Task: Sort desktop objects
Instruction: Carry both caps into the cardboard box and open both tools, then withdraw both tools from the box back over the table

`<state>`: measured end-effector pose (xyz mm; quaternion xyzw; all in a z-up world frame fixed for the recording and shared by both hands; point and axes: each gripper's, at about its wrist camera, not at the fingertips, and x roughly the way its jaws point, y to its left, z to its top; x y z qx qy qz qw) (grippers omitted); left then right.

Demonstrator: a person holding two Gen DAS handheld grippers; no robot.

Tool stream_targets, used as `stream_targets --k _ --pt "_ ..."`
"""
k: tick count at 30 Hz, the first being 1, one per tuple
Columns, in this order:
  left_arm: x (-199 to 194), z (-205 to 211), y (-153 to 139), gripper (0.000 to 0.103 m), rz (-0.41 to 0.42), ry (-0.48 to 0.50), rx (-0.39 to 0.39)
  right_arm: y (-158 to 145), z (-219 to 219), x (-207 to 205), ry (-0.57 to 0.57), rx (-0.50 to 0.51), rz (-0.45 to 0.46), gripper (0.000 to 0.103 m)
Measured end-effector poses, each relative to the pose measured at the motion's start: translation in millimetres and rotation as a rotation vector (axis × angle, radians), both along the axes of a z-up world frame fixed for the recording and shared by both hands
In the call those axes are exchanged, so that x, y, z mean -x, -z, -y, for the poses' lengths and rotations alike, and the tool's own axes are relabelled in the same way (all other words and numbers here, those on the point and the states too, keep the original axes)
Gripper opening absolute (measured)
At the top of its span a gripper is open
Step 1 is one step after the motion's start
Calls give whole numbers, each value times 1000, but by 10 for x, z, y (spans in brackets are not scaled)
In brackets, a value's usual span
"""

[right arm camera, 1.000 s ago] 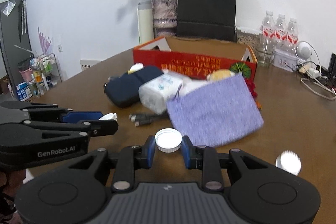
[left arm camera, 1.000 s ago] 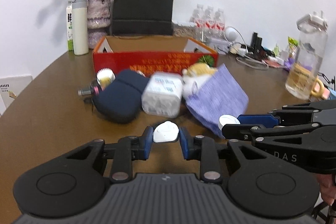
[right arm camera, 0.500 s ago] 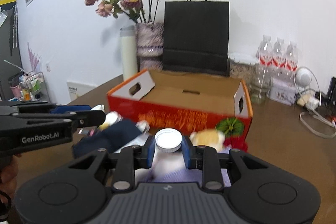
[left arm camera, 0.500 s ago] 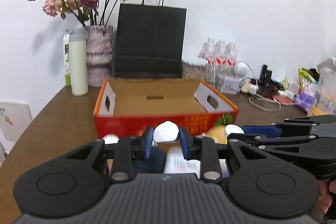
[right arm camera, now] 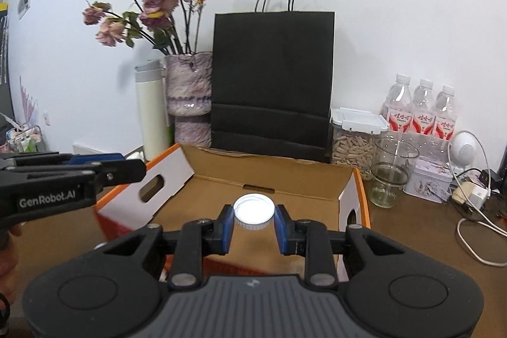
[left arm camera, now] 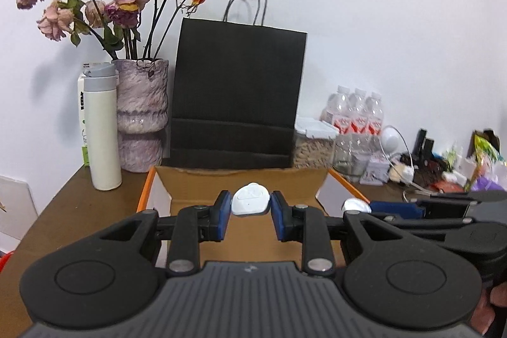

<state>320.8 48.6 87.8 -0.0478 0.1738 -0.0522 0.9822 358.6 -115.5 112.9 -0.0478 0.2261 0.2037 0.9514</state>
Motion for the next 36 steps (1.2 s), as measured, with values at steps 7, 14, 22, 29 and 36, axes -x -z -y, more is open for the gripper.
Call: stream_targets --k 7,14,22,29,36 --pt "-418 -145 75 28 -27 -53 51 94 -84 -417 13 -15 -17 26" --pt "-766 -220 363 28 -153 -94 32 230 -148 -685 18 -20 -51 26" --pt "-906 -171 660 28 -277 -70 14 539 -134 -858 42 27 -153 26" --pt "-872 -128 660 59 -267 -68 -9 591 -166 -867 44 64 -190 38" --pt "-807 -92 556 103 -222 -171 -74 518 -136 -848 74 67 -184 91"
